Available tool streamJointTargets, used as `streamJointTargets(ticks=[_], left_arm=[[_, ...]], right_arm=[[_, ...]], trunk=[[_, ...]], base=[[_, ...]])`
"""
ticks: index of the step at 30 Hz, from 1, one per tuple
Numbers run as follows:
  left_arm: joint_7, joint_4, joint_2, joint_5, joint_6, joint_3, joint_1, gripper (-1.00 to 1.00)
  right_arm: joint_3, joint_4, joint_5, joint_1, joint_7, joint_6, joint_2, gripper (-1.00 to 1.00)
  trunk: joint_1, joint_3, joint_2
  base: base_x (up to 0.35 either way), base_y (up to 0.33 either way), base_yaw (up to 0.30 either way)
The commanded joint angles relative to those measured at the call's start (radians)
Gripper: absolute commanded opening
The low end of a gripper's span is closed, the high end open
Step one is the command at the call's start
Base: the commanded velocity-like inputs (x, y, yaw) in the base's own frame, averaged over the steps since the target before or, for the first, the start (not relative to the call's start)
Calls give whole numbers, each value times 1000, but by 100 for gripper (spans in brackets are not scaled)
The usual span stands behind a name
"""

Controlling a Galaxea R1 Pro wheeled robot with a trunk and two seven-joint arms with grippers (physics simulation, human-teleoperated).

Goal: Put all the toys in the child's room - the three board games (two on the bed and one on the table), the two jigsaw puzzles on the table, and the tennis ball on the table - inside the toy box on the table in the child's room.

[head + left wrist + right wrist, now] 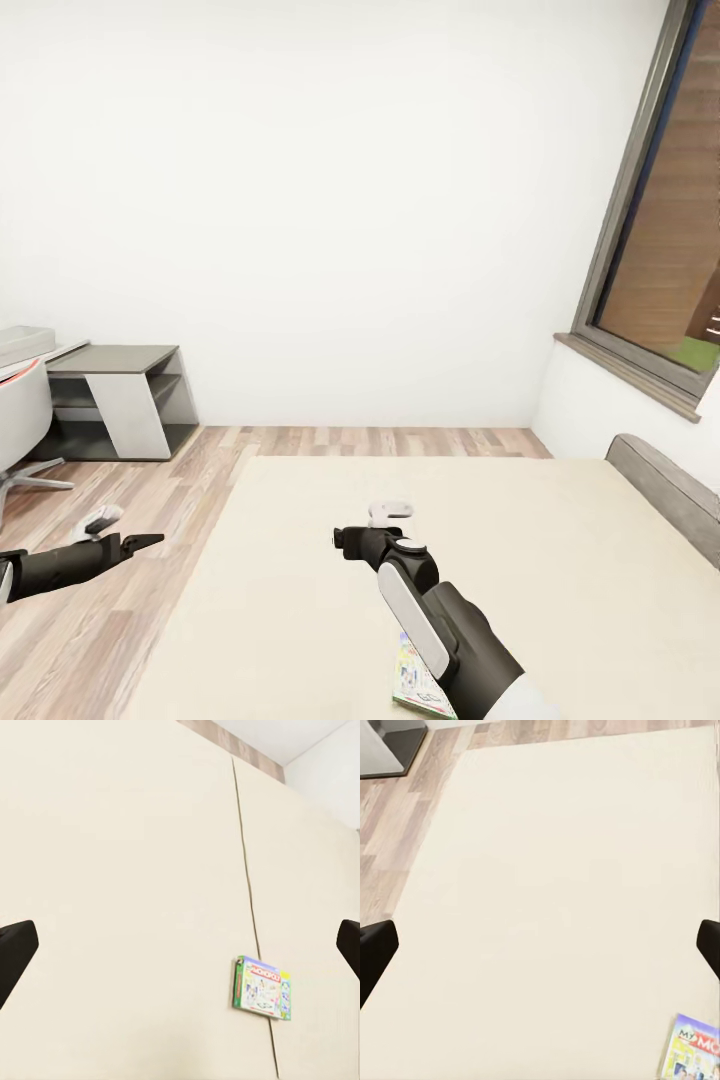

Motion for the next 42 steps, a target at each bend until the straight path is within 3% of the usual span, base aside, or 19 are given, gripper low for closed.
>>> streamJointTargets(ticks=[1, 8, 25, 27, 32, 34, 36, 42], left_arm=[[-10, -1, -1, -10, 7, 5, -2, 100], [-10, -1, 0, -10, 7, 6, -2, 100], [-18, -3, 2, -9, 12, 7, -2, 100], [-34, -4, 3, -9, 13, 8, -2, 100], [-88, -63, -3, -9, 46, 3, -6, 100], [-97, -134, -24, -9, 107, -12, -17, 100], [-96, -170, -45, -10, 141, -29, -22, 100], [-50, -209, -129, -19, 157, -105, -27, 100]], right_arm=[[1, -1, -10, -1, -10, 1, 0, 100], [1, -5, -12, -1, -14, 0, 0, 100], [-12, 4, -14, -2, -15, 4, 0, 100], [-23, 13, -15, -5, -17, 8, 0, 100], [-117, 74, -13, -50, -40, 31, 0, 100], [-173, 142, -13, -94, -78, 64, 0, 100], [-205, 213, -12, -120, -101, 79, 0, 100], [-239, 321, -5, -177, -121, 95, 0, 100]], trunk=[[1, -2, -3], [1, -2, -3], [1, -2, -3], [1, -2, -3], [1, -2, -3], [1, -2, -3], [1, -2, -3], [1, -2, -3]], base=[[0, -296, 0], [0, -211, 0], [0, -15, 0], [0, 0, 0], [0, 0, 0], [0, 0, 0], [0, 0, 0], [0, 0, 0]])
